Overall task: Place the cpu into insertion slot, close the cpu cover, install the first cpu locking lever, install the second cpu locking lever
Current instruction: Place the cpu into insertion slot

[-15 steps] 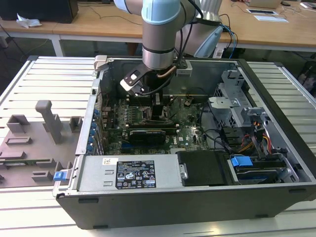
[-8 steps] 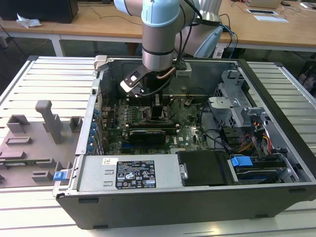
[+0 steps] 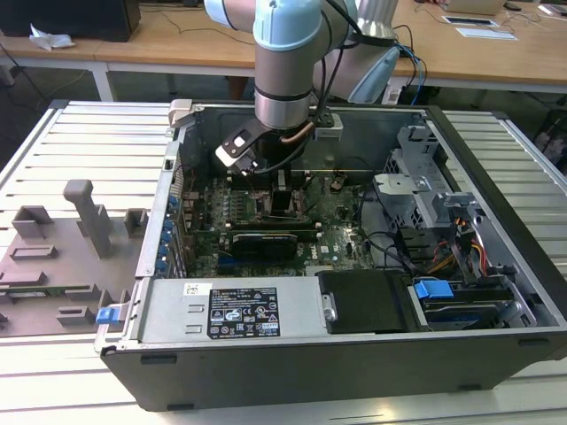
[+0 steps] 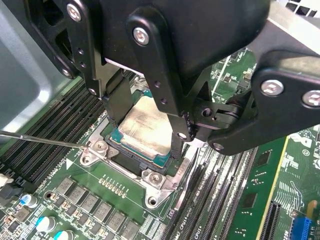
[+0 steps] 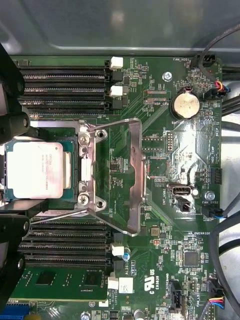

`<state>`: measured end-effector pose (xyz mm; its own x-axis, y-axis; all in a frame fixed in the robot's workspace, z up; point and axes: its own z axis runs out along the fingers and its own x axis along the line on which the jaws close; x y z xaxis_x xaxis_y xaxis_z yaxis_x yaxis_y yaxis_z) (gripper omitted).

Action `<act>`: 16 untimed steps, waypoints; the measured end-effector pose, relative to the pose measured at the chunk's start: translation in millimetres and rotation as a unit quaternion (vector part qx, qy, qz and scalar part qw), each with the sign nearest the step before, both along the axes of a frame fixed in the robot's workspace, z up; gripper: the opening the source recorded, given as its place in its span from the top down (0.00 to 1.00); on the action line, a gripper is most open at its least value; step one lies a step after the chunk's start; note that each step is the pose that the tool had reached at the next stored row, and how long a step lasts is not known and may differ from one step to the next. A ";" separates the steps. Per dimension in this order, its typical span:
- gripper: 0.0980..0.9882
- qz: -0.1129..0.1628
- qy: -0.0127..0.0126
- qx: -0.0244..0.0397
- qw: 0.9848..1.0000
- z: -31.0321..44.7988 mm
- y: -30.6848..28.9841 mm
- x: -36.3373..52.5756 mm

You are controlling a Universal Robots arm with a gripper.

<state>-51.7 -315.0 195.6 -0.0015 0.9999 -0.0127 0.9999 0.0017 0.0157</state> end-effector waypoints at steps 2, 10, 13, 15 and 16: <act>0.50 0.000 0.000 0.000 1.000 -0.1 0.1 0.0; 0.42 0.000 0.000 0.000 1.000 7.6 0.1 0.0; 0.43 0.000 0.000 0.000 1.000 19.9 0.3 0.0; 0.51 0.000 0.000 0.000 1.000 27.4 0.3 0.0; 0.58 0.000 0.000 0.000 1.000 31.0 0.3 0.0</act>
